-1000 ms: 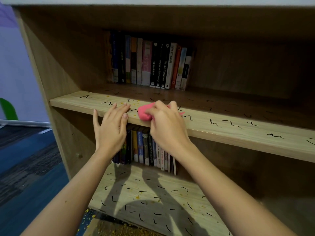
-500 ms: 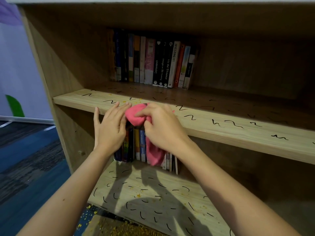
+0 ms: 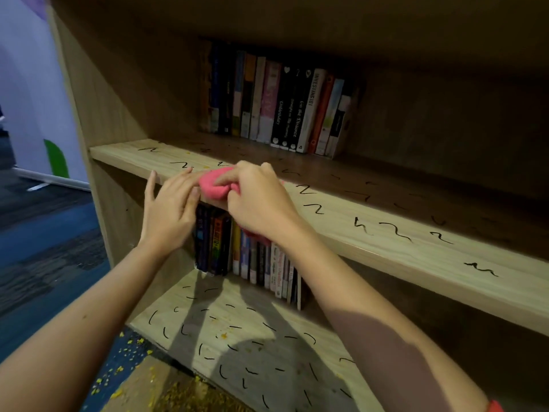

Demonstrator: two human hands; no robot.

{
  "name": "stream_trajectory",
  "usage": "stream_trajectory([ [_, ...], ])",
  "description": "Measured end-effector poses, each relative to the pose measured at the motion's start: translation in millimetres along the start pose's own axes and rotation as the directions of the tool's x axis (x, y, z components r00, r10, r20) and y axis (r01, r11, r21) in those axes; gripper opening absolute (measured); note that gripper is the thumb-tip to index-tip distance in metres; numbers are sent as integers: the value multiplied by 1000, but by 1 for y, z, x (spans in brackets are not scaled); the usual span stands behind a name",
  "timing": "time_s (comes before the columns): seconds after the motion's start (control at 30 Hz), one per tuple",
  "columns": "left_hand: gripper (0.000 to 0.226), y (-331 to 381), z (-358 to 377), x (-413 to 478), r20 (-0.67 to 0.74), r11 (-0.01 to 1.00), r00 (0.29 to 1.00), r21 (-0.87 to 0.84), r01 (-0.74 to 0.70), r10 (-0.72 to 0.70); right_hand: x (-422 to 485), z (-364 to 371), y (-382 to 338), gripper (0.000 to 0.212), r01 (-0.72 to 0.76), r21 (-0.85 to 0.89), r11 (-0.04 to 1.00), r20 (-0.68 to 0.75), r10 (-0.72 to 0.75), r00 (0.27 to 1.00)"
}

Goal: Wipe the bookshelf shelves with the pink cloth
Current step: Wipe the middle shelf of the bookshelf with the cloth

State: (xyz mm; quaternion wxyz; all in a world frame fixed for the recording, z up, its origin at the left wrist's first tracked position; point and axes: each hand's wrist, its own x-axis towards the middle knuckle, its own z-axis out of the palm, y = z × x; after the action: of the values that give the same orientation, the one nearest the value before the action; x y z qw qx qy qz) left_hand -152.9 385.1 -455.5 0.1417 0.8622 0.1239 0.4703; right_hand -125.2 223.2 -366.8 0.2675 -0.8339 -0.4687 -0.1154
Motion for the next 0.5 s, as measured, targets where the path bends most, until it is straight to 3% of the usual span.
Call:
stream_trajectory([
  [0.07,46,1,1,0,-15,1000,1000,-2,5,-5,-5,-12,6,33,17,100,995,-53,-12,999],
  [0.17,42,0,1,-2,-44,1000,999,-20,2,-3,-13,-20,23,35,-22,95,995,-177,39,983],
  [0.27,39,4,3,-2,-61,999,998,-43,15,-17,-22,-9,30,36,-50,7,999,-167,51,985],
  [0.5,40,2,-5,-2,-35,999,999,15,-36,36,-12,3,33,39,-100,145,984,-260,135,956],
])
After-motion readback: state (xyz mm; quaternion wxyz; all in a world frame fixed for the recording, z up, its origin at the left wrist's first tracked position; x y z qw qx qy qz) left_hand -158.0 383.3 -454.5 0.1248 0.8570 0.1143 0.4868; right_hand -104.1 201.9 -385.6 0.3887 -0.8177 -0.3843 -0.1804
